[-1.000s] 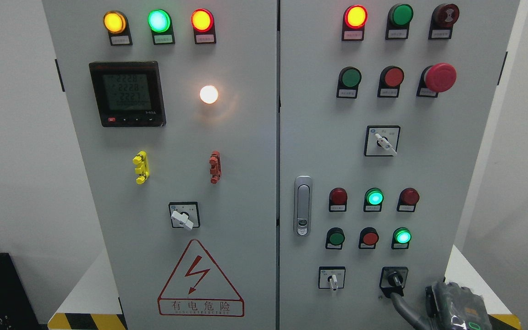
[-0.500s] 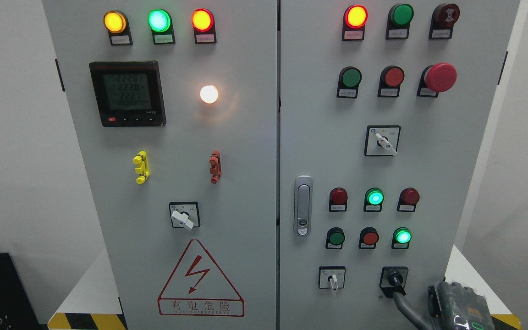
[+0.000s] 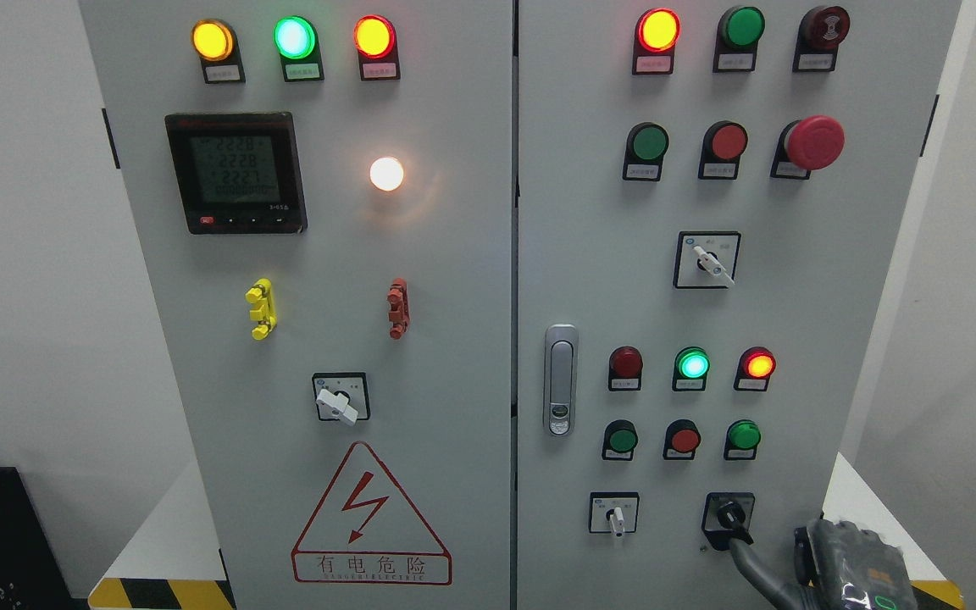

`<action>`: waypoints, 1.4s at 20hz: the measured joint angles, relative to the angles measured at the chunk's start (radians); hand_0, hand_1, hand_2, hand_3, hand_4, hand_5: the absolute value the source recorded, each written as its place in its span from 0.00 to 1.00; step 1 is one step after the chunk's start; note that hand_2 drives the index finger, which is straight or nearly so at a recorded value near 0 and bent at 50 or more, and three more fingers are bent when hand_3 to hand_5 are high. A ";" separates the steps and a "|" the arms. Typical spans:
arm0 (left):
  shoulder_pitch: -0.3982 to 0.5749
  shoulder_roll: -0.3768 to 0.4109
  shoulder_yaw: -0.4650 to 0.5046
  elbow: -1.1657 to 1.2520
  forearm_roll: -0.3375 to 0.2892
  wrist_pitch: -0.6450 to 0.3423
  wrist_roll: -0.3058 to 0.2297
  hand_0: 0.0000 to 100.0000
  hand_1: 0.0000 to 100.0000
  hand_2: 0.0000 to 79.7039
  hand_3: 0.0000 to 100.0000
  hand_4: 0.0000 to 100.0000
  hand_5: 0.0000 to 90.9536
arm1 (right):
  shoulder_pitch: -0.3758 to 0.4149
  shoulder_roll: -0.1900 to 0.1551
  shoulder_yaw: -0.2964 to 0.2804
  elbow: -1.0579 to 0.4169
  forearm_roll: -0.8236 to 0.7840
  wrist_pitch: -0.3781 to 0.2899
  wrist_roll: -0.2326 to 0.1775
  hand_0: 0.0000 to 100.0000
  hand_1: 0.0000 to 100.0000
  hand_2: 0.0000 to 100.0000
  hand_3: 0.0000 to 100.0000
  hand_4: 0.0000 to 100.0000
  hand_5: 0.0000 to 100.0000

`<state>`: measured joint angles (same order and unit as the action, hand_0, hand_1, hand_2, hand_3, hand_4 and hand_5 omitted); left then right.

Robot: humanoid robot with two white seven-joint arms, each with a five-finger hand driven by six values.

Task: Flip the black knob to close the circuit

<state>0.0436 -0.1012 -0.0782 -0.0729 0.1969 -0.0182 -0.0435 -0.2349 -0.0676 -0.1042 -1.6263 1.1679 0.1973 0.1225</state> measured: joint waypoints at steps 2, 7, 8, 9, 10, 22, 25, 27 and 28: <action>0.000 0.000 0.000 0.000 0.000 0.000 0.000 0.12 0.56 0.00 0.00 0.00 0.00 | 0.001 0.000 0.002 0.002 0.000 -0.002 -0.011 0.00 0.18 0.95 1.00 0.89 0.91; 0.000 0.000 0.000 0.000 0.000 0.000 0.000 0.12 0.56 0.00 0.00 0.00 0.00 | 0.006 0.000 0.021 0.004 0.000 -0.003 -0.033 0.00 0.20 0.95 1.00 0.89 0.91; 0.000 0.000 0.000 0.000 0.000 0.000 0.000 0.12 0.56 0.00 0.00 0.00 0.00 | 0.008 0.001 0.029 0.005 0.000 -0.003 -0.034 0.00 0.20 0.95 1.00 0.89 0.91; 0.000 0.000 0.000 0.000 0.000 0.000 0.000 0.12 0.56 0.00 0.00 0.00 0.00 | 0.011 0.002 0.033 0.006 0.000 -0.003 -0.037 0.00 0.20 0.95 1.00 0.89 0.90; 0.000 0.000 0.000 0.000 0.000 0.000 0.000 0.12 0.56 0.00 0.00 0.00 0.00 | 0.015 0.003 0.040 0.006 0.000 -0.002 -0.041 0.00 0.19 0.94 1.00 0.89 0.90; 0.000 0.000 0.000 0.000 0.000 0.000 0.000 0.12 0.56 0.00 0.00 0.00 0.00 | 0.105 0.013 0.052 -0.056 -0.230 -0.068 -0.147 0.00 0.13 0.58 0.85 0.65 0.58; 0.000 0.000 0.000 0.000 -0.001 0.000 0.000 0.12 0.56 0.00 0.00 0.00 0.00 | 0.158 0.028 0.035 -0.102 -0.370 -0.131 -0.151 0.00 0.13 0.29 0.47 0.39 0.22; 0.000 0.000 0.000 0.000 -0.001 0.000 0.000 0.12 0.56 0.00 0.00 0.00 0.00 | 0.193 0.040 0.021 -0.136 -0.524 -0.164 -0.101 0.00 0.13 0.13 0.27 0.20 0.03; 0.000 0.000 0.000 0.000 -0.001 0.000 0.000 0.12 0.56 0.00 0.00 0.00 0.00 | 0.213 0.046 0.012 -0.154 -0.601 -0.172 -0.069 0.00 0.11 0.06 0.18 0.11 0.00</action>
<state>0.0440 -0.1012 -0.0782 -0.0730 0.1960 -0.0181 -0.0435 -0.0217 -0.0211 -0.0924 -1.7804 0.5674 0.0248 0.0538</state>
